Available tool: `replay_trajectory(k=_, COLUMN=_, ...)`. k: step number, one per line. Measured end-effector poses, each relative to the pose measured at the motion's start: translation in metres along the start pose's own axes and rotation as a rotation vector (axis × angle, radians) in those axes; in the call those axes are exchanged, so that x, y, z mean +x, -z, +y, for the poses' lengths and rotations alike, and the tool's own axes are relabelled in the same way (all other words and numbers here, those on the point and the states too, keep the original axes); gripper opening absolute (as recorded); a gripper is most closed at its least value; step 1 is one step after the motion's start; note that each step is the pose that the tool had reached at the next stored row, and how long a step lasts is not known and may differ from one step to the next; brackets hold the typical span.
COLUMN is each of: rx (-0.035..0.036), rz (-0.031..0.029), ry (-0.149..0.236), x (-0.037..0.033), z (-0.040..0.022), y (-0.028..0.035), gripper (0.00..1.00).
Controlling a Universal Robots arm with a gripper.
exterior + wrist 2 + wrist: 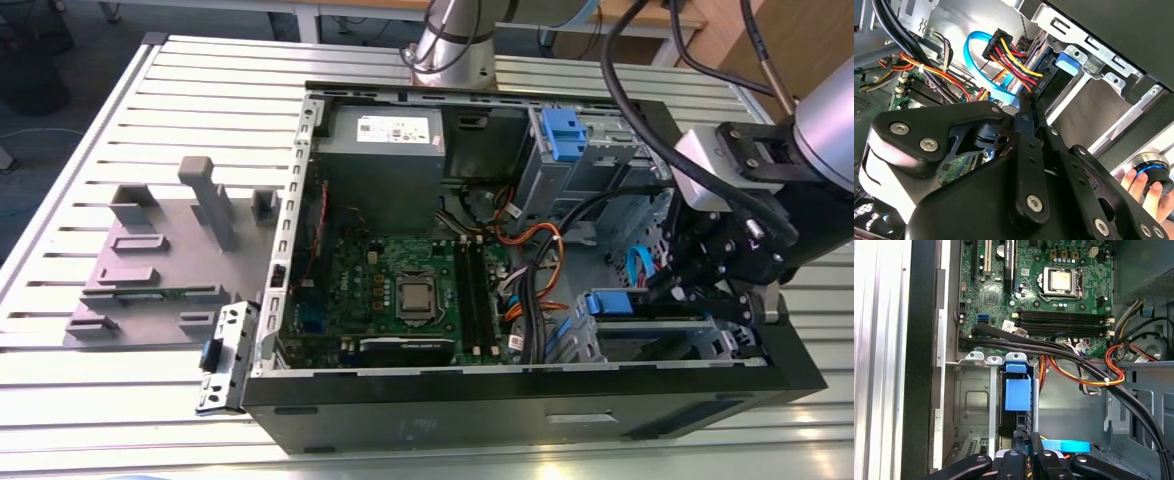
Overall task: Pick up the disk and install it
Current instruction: 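Insert the second disk wire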
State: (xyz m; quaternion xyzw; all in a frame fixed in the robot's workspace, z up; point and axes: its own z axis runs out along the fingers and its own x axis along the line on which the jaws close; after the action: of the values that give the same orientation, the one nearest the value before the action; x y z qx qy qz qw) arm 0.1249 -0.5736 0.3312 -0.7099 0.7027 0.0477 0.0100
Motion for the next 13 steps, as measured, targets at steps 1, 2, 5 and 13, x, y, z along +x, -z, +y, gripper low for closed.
replay_trajectory(k=1, rx=0.0, rz=-0.0001, ry=0.0, x=0.0003, z=0.0, y=-0.0003, gripper=0.16)
replay_trajectory(k=2, rx=0.0, rz=-0.0002, ry=0.0, x=0.0006, z=0.0, y=-0.0006, gripper=0.16)
replay_trajectory(k=5, rx=0.0001, rz=0.0, ry=0.0, x=0.001, z=-0.0001, y=-0.0014, gripper=0.16)
replay_trajectory(k=13, rx=0.0, rz=0.0, ry=0.0, x=0.001, z=-0.0001, y=-0.0016, gripper=0.16)
